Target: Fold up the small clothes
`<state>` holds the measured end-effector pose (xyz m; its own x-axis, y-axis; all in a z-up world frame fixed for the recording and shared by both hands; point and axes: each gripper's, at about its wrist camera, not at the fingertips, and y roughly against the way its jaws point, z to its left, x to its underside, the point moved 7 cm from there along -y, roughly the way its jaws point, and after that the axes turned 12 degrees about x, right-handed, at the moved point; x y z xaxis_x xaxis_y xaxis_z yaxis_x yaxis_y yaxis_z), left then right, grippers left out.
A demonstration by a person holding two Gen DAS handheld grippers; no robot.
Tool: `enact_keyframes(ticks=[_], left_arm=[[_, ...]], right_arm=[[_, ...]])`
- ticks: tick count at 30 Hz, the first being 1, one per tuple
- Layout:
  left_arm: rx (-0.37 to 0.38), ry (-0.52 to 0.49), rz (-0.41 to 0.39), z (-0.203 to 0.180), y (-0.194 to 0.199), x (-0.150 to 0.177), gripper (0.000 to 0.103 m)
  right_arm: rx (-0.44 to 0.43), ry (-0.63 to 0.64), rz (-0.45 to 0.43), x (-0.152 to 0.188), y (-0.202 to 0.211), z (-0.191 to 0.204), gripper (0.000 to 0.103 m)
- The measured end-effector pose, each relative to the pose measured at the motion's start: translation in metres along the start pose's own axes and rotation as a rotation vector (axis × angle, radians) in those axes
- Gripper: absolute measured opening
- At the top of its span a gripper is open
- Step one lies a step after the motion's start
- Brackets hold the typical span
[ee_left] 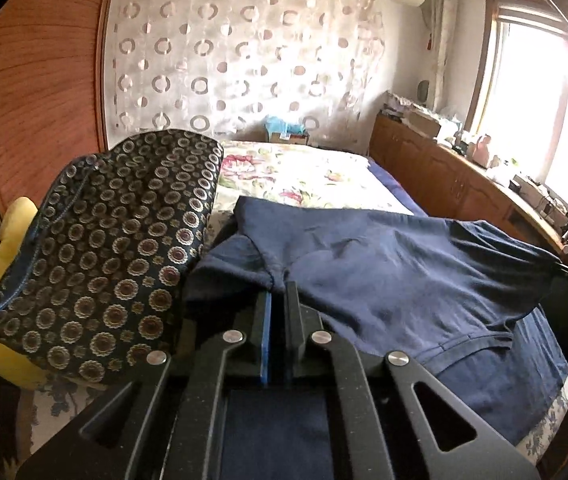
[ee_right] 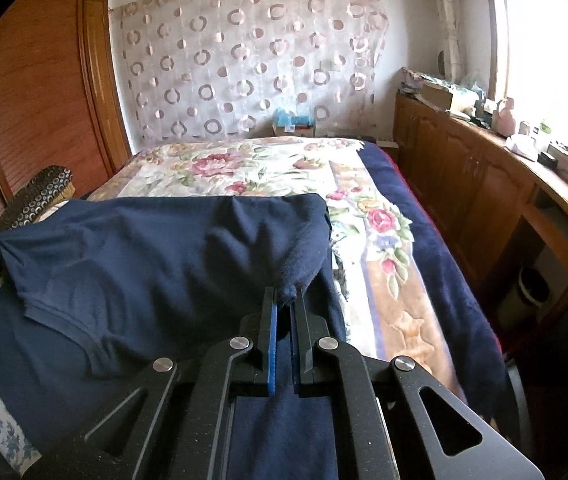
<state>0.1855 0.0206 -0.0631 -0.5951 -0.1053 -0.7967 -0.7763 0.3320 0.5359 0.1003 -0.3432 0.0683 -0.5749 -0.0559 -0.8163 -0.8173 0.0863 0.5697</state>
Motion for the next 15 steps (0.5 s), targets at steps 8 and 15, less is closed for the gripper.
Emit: enact_keyframes(ticks=[8,15], left_arm=[[-0.003,-0.007,-0.063,0.003,0.028,-0.004,0.006],[-0.001,-0.010,-0.084,0.003,0.055,0.009,0.006]], right_arm=[[-0.017,-0.017,-0.065,0.008,0.032,-0.008,0.005],[-0.003,-0.029,-0.097,0.028,0.057,-0.020,0.005]])
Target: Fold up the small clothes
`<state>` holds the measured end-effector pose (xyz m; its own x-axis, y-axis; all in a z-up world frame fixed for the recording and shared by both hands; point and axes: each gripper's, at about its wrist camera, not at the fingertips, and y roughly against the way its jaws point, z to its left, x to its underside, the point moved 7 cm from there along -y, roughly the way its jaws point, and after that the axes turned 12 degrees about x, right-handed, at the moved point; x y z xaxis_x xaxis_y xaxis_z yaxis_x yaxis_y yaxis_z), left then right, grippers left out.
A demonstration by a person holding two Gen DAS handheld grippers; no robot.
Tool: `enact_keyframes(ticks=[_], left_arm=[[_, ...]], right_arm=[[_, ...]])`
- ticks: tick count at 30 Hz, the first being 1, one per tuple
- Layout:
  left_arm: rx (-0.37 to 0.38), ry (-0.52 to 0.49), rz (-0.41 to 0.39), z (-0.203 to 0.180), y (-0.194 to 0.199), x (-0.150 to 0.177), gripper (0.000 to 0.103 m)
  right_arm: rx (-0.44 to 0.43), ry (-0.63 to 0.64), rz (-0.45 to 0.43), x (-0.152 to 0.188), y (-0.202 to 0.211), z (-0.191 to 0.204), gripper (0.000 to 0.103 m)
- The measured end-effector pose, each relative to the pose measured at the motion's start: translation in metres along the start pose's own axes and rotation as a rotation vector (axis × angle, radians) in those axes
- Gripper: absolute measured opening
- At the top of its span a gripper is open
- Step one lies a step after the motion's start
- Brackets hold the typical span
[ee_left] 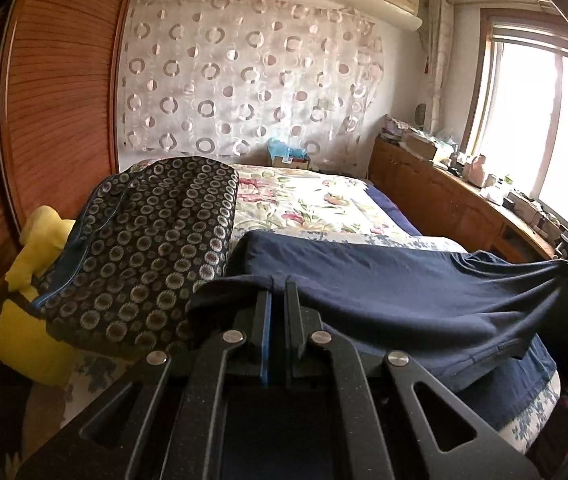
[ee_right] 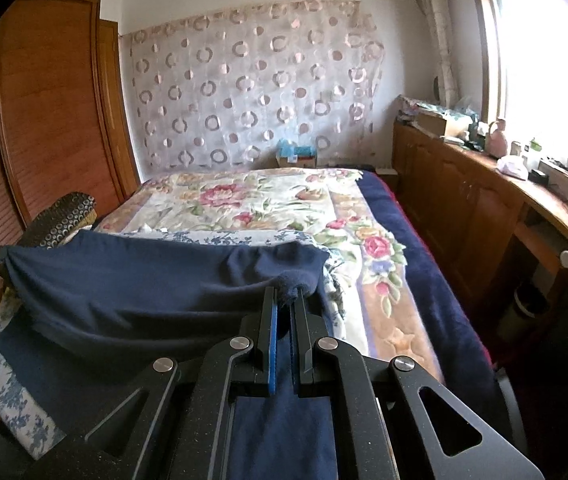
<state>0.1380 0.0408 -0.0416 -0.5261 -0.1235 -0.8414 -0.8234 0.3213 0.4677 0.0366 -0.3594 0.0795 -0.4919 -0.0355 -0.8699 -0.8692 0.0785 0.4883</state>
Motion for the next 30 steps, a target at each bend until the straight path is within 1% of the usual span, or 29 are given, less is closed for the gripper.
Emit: enact_keyframes(ticks=[3,6,9,13,14,16,18,20,21,22,23,25,26,27,28,30], left_arm=[[-0.003,-0.017,0.005,-0.003,0.010,0.010,0.006],[-0.006,-0.013,0.003,-0.002,0.022,0.020,0.006],[-0.013,-0.010,0.024,0.000,0.026,0.032,0.006],[-0.013,0.009,0.079,0.003,0.024,0.052,0.006],[-0.019,0.003,0.112,0.004,0.020,0.059,0.006],[-0.025,0.004,0.136,0.006,0.018,0.068,0.006],[-0.016,0.012,0.157,0.007,0.019,0.075,0.012],[-0.015,0.010,0.166,0.007,0.022,0.079,0.031],[-0.012,0.007,0.166,0.007,0.024,0.081,0.037],[-0.003,0.006,0.167,0.007,0.026,0.082,0.043],[0.002,0.004,0.170,0.006,0.029,0.083,0.047],[-0.005,-0.003,0.172,0.006,0.032,0.084,0.052],[-0.009,-0.008,0.172,0.006,0.033,0.084,0.056],[-0.008,-0.012,0.171,0.005,0.034,0.084,0.060],[-0.004,-0.014,0.171,0.005,0.034,0.084,0.067],[-0.001,-0.025,0.170,0.001,0.035,0.083,0.072]], right_arm=[[0.008,0.009,0.001,0.010,0.010,-0.002,0.005],[0.011,0.013,-0.002,0.018,0.024,-0.003,0.005],[0.008,0.015,-0.006,0.019,0.033,-0.004,0.005],[0.005,0.024,0.028,0.026,0.034,-0.007,0.005],[0.011,0.026,0.038,0.030,0.033,-0.008,0.005],[0.027,0.037,0.069,0.037,0.025,-0.008,0.005],[0.038,0.055,0.095,0.043,0.018,-0.006,0.005],[0.048,0.066,0.114,0.047,0.011,-0.002,0.007],[0.052,0.069,0.118,0.045,0.008,-0.001,0.011],[0.070,0.074,0.117,0.043,0.007,-0.001,0.021],[0.089,0.078,0.113,0.040,0.005,0.000,0.034],[0.091,0.069,0.099,0.032,0.007,0.002,0.045],[0.091,0.066,0.092,0.027,0.006,0.004,0.049],[0.090,0.069,0.086,0.024,0.008,0.006,0.051],[0.085,0.074,0.081,0.024,0.009,0.010,0.053],[0.064,0.087,0.077,0.024,0.004,0.020,0.054]])
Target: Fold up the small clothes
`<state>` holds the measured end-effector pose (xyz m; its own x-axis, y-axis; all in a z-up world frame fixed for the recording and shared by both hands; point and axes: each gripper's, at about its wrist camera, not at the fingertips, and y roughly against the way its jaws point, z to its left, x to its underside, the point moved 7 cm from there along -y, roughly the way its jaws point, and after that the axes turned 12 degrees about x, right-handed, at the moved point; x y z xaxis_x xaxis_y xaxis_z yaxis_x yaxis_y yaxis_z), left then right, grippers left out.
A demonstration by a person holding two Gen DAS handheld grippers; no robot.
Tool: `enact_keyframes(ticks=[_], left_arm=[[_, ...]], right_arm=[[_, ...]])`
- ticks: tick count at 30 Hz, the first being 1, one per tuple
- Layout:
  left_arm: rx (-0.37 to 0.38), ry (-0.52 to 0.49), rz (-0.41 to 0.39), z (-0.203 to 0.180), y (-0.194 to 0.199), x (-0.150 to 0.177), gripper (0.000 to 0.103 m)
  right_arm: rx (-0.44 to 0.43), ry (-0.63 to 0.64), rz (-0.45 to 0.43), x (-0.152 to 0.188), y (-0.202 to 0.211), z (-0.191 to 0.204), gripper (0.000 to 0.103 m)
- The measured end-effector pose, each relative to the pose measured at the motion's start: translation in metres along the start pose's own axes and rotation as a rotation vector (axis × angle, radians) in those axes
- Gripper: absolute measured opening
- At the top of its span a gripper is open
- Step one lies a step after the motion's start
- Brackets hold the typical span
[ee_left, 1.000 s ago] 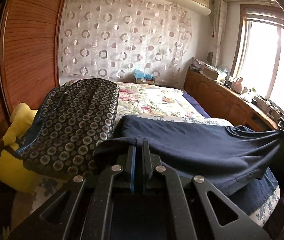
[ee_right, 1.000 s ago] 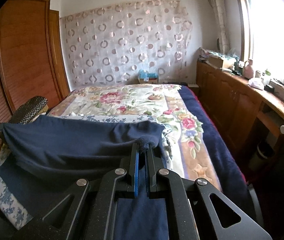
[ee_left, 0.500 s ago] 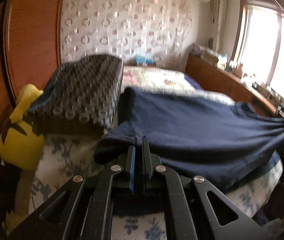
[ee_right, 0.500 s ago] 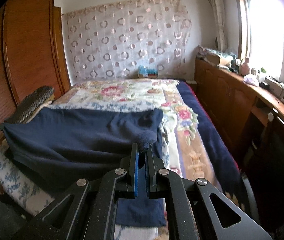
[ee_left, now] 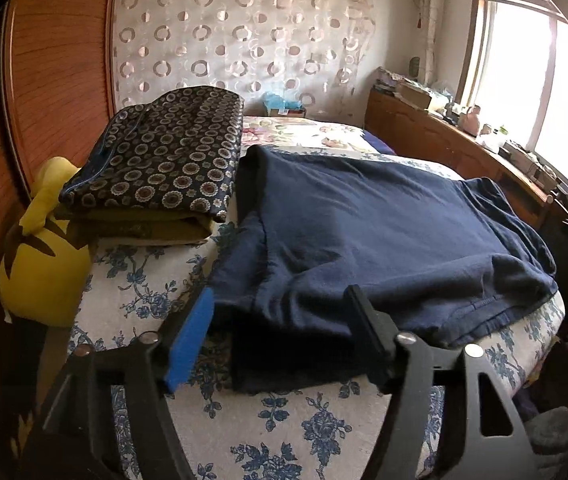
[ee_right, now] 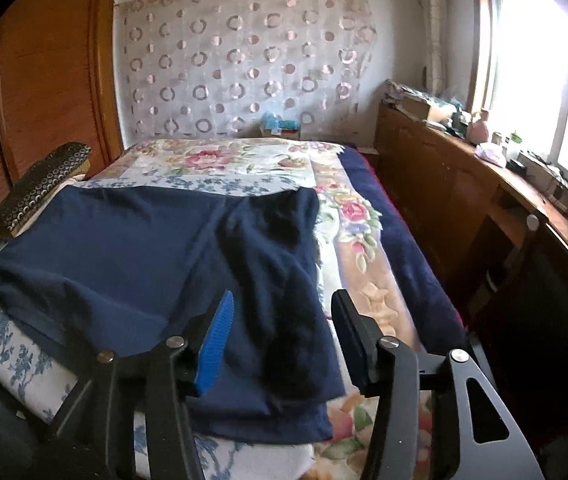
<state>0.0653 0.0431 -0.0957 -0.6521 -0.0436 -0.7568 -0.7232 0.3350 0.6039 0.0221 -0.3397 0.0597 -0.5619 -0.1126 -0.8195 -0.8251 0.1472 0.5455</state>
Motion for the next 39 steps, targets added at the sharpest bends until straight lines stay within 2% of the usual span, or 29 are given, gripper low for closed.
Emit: enact_keyframes(ticks=[4,11,18,23,32,39], left_arm=[[-0.044,-0.005,-0.014,0.004,0.000,-0.001,0.073],[-0.066,0.012,0.002,0.013,-0.005,0.003,0.073],[-0.079,0.026,0.004,0.020,-0.007,0.006,0.073],[-0.081,0.033,0.006,0.025,-0.009,0.007,0.073],[-0.103,0.059,-0.031,0.043,-0.005,-0.011,0.073],[-0.066,0.074,0.039,0.048,-0.033,-0.004,0.073]], right_arm=[[-0.060,0.027,0.010,-0.001,-0.019,0.029,0.055],[-0.172,0.084,0.061,-0.005,-0.068,0.083,0.055],[-0.213,0.112,0.098,-0.009,-0.097,0.104,0.055],[-0.214,0.127,0.123,-0.005,-0.107,0.105,0.055],[-0.189,0.132,0.153,-0.006,-0.106,0.116,0.055],[-0.187,0.156,0.151,-0.001,-0.104,0.124,0.060]])
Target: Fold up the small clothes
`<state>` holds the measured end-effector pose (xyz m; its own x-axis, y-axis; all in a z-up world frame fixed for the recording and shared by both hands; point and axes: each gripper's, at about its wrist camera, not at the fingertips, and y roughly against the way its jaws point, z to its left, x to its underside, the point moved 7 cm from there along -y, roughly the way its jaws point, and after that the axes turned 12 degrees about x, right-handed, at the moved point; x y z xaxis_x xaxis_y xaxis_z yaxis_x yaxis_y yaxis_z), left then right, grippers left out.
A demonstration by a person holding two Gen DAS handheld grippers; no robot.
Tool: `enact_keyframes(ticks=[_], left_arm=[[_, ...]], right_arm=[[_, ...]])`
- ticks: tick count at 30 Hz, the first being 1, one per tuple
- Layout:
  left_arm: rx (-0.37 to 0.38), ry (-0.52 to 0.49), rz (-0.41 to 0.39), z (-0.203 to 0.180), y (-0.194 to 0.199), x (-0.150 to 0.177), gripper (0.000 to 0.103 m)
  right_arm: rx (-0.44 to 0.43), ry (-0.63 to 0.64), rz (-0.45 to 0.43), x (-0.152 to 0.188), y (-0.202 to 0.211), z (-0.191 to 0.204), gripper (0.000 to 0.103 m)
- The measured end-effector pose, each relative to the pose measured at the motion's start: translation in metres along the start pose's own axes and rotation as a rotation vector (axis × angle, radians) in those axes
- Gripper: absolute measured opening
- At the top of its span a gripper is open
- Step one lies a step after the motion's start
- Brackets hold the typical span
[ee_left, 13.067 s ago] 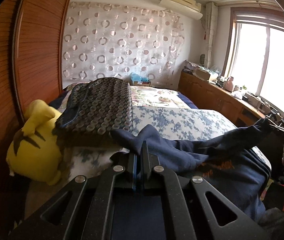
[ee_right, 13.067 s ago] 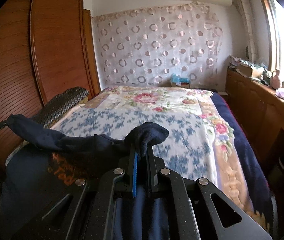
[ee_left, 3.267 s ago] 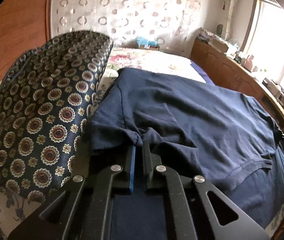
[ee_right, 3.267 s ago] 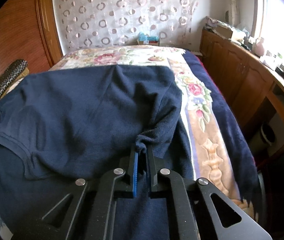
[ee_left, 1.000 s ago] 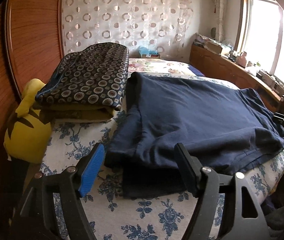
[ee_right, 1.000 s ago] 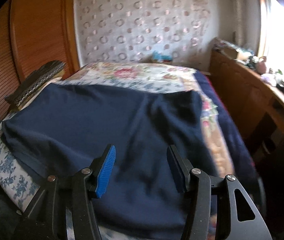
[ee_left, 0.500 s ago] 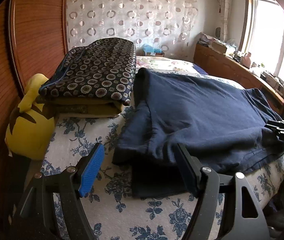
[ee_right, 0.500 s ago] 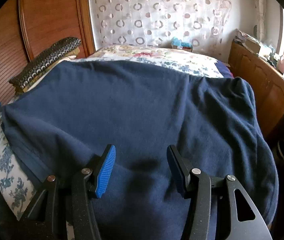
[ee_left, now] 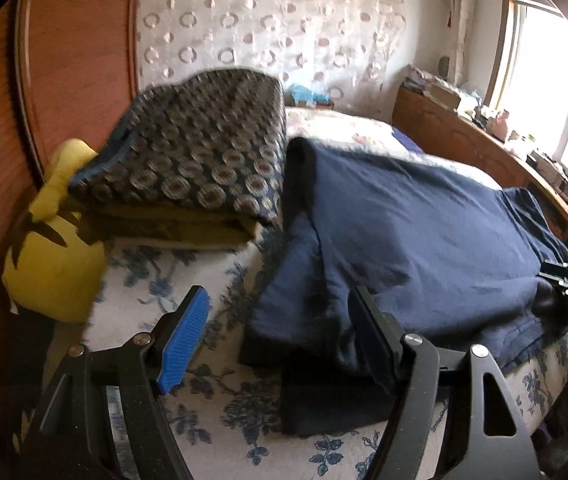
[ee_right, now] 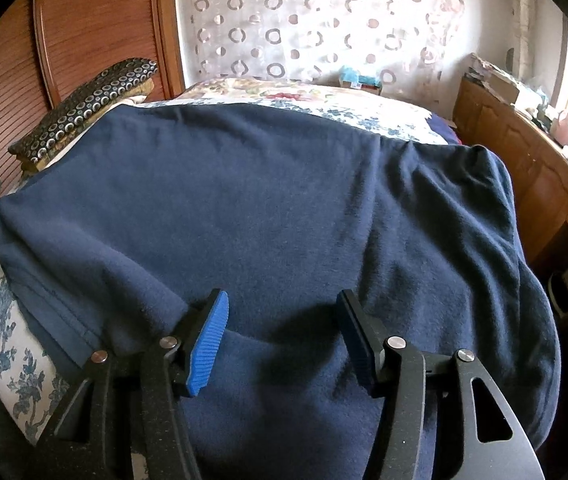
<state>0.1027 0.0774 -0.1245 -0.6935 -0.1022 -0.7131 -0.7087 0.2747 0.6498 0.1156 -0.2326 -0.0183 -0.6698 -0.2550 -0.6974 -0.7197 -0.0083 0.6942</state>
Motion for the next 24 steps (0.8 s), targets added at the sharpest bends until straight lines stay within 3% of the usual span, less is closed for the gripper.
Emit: enact_keyframes(ticks=[5,10,20,24], left_arm=[[0.011,0.001,0.085,-0.001,-0.015,0.015,0.073],[0.014,-0.025,0.110,-0.012,-0.015,0.023,0.072],[0.040,-0.017,0.103,-0.021,-0.010,0.028,0.052],[0.048,-0.015,0.098,-0.024,-0.007,0.032,0.049]], right_arm=[[-0.004,0.001,-0.001,0.002,0.001,-0.001,0.061],[-0.005,-0.001,-0.001,0.004,0.001,-0.002,0.062],[-0.007,0.001,-0.002,0.006,0.002,-0.003,0.062],[-0.007,0.001,-0.002,0.005,0.002,-0.004,0.062]])
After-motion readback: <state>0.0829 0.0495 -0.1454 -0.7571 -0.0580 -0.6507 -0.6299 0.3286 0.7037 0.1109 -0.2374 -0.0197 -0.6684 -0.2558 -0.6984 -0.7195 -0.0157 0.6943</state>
